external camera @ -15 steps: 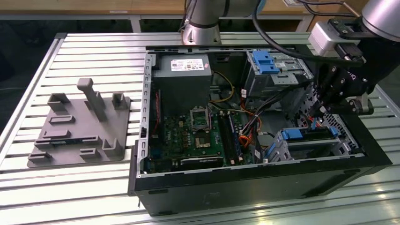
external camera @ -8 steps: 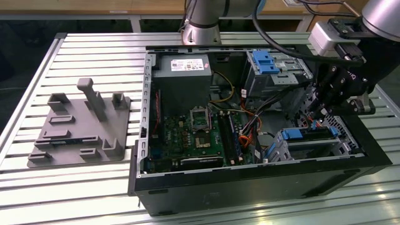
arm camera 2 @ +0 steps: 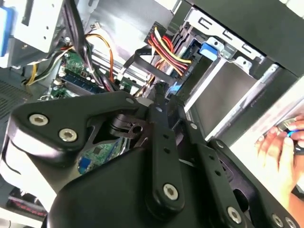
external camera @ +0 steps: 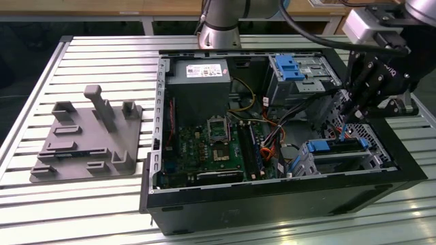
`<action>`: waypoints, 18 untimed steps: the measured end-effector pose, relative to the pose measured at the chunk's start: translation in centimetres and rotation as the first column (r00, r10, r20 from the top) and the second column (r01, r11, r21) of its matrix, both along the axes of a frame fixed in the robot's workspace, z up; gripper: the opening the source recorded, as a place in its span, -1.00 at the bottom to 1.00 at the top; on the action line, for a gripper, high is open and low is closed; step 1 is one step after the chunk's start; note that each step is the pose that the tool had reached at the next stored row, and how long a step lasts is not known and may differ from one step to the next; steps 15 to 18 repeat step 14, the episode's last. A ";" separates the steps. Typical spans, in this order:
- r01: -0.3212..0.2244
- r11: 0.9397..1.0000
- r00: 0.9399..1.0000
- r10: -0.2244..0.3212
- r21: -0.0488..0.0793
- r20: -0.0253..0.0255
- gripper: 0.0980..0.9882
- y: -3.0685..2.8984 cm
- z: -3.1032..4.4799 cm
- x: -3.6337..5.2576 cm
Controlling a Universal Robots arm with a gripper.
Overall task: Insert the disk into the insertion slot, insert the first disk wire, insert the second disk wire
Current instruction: 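Insert the second disk wire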
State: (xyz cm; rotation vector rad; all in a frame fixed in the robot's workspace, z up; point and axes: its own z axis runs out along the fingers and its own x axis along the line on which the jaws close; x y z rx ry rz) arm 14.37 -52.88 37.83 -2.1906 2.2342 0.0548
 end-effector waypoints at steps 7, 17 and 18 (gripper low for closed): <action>0.000 1.000 1.000 0.000 0.000 0.000 -0.99 0.19 0.26 0.00; 0.000 1.000 1.000 0.000 0.000 0.000 -0.99 0.22 0.26 0.00; 0.000 1.000 1.000 0.000 0.000 0.000 -0.99 0.22 0.26 0.00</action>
